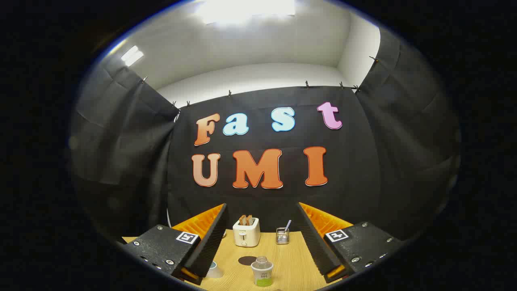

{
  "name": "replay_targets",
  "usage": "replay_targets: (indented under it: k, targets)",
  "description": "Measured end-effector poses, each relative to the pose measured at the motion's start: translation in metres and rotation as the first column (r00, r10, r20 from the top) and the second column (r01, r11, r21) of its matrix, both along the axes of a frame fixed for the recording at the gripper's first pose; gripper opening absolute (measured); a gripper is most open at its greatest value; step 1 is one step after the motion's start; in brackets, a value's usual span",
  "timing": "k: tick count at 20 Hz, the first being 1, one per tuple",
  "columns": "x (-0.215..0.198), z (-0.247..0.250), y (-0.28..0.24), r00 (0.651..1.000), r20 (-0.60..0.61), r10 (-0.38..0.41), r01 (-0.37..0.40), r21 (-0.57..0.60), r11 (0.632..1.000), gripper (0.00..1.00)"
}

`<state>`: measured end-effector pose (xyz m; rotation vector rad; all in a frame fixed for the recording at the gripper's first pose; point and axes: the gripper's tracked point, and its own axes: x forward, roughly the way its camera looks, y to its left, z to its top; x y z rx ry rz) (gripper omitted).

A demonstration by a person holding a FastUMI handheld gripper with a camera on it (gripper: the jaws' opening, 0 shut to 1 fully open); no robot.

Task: Take the bottle from table, then pour the juice into the cup, finally place the bottle on the coaster

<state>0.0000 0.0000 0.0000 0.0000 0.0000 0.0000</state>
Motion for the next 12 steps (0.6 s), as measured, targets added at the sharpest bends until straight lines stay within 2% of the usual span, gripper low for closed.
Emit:
replay_targets:
  k: [12]
  targets:
    - [0.0025,-0.0009,-0.0028,1.0,-0.005,-0.007,0.007,-0.003,1.0,0.98]
